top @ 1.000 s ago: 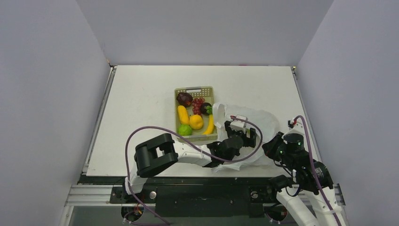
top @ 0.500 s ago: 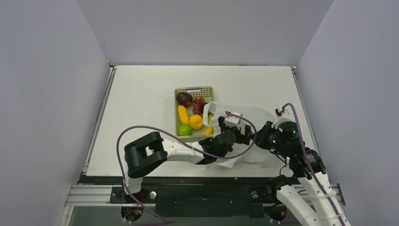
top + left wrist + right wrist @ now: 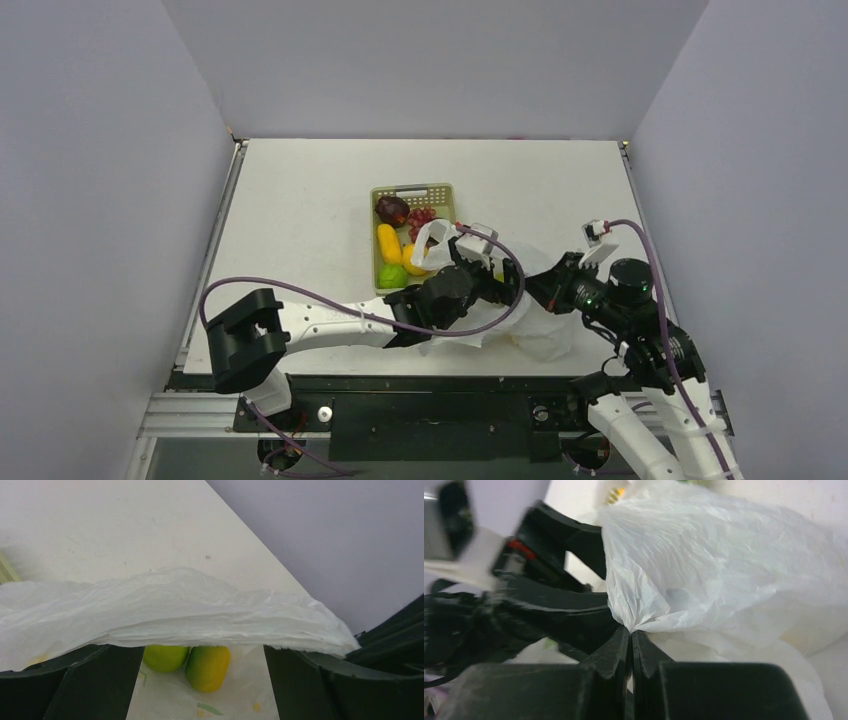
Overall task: Take the fake fruits out of the plastic bag
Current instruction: Adjust the plastic bag at the center of the board.
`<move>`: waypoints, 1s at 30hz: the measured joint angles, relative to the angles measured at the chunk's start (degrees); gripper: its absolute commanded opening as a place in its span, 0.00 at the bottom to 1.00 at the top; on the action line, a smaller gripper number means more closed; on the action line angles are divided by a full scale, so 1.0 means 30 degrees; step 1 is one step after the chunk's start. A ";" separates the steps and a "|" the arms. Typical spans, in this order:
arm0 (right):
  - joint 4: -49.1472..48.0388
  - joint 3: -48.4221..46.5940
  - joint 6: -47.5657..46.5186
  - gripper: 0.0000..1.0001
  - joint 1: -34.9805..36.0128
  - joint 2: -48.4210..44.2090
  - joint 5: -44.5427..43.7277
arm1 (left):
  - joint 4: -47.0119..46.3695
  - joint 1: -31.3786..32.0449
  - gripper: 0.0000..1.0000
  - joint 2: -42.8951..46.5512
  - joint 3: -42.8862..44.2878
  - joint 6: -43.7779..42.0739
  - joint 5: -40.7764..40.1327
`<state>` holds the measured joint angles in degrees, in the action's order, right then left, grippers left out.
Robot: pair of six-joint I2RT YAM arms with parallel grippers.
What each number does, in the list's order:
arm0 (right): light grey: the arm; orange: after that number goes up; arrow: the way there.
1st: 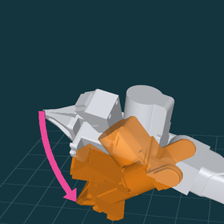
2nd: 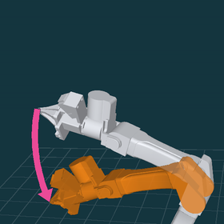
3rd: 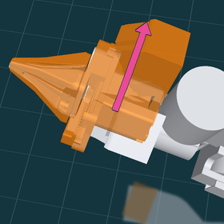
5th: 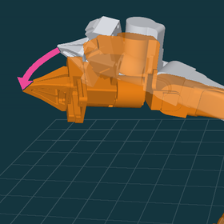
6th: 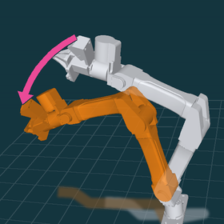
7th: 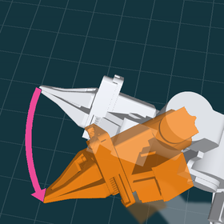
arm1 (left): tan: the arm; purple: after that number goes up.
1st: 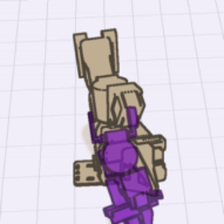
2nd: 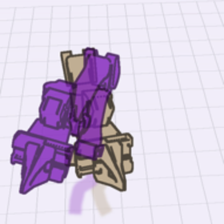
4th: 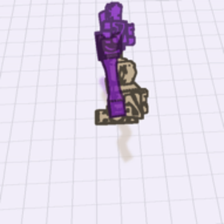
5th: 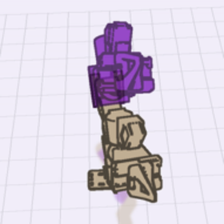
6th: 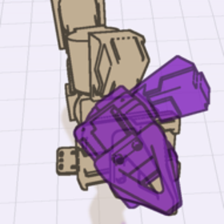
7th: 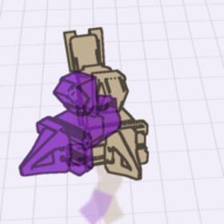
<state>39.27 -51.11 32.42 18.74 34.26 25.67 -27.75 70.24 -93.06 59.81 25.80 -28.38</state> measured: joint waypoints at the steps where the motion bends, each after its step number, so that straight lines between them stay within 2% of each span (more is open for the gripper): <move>1: 0.0386 0.0772 0.0291 0.00 0.0000 -0.0729 -0.0415 | 0.0153 0.0109 0.81 0.0000 -0.0175 0.0066 0.0175; 5: 0.3526 0.3373 0.1705 0.00 0.0000 -0.2565 -0.3089 | 0.0940 0.0364 0.82 -0.0080 -0.0896 0.0328 0.0772; 12: 0.8648 0.3781 0.4124 0.00 0.0000 -0.3621 -0.8364 | 0.1479 0.0306 0.82 -0.0364 -0.1545 0.0685 0.1632; 21: 0.9748 0.3767 0.5151 0.00 0.0000 -0.3271 -1.0717 | 0.0612 0.0175 0.67 -0.1996 -0.1537 0.0991 0.3570; 25: 0.9741 0.3512 0.5122 0.00 0.0000 -0.3191 -1.0907 | 0.0182 0.0160 0.55 -0.3111 -0.1020 0.1217 0.4306; 28: 0.9726 0.3206 0.5071 0.00 0.0000 -0.3191 -1.0921 | 0.0153 0.0160 0.53 -0.4160 -0.0124 0.1370 0.4634; 30: 0.9690 0.3089 0.5064 0.00 0.0000 -0.3198 -1.0914 | -0.0044 0.0160 0.57 -0.4954 0.0597 0.1647 0.4561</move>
<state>68.34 -41.85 47.62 18.74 24.67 -7.07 -27.88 70.72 -107.92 61.60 30.74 -14.70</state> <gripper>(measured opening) 0.004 0.535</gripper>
